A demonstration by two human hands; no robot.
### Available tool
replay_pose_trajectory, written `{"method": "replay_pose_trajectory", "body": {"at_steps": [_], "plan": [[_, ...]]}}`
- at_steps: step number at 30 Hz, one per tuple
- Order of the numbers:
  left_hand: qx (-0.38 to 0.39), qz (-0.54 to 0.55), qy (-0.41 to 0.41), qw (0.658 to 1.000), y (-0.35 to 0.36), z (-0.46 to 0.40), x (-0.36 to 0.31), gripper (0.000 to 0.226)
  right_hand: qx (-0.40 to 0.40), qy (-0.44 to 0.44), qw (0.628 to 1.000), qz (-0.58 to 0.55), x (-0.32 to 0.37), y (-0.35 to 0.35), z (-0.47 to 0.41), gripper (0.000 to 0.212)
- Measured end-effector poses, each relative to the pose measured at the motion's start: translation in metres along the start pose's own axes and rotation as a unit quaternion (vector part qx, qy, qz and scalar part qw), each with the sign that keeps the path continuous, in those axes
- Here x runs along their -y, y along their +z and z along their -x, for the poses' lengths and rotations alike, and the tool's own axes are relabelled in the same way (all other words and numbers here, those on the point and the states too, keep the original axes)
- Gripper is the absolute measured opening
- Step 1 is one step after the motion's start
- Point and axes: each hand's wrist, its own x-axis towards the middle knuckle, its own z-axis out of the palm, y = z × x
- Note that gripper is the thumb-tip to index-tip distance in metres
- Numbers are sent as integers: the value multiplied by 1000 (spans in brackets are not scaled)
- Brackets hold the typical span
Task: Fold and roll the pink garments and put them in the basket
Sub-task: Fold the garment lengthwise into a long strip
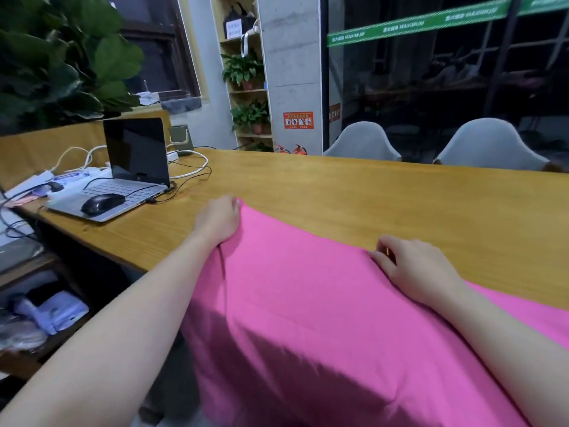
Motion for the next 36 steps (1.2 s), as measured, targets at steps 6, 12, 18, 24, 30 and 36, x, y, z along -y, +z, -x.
{"method": "replay_pose_trajectory", "body": {"at_steps": [6, 12, 18, 24, 30, 36], "plan": [[-10, -43, 13, 999, 19, -13, -4, 33, 2, 1, 1000, -29, -1, -1, 0, 25], [-29, -66, 3, 997, 41, -10, 10, 30, -51, -4, 999, -15, -10, 6, -5, 26], [-11, -83, -15, 996, 40, -12, 9, 26, -52, 27, 998, -24, -9, 9, -7, 30], [32, -122, -18, 992, 37, -19, -1, 32, -44, 43, 998, -25, -8, 7, -6, 30], [-114, -150, 16, 982, 36, -1, -7, 25, -30, 59, 996, -67, -7, 4, -8, 30], [-46, -48, 204, 977, 21, 52, -84, 20, -25, 55, 995, -76, -7, 4, -9, 30]]}}
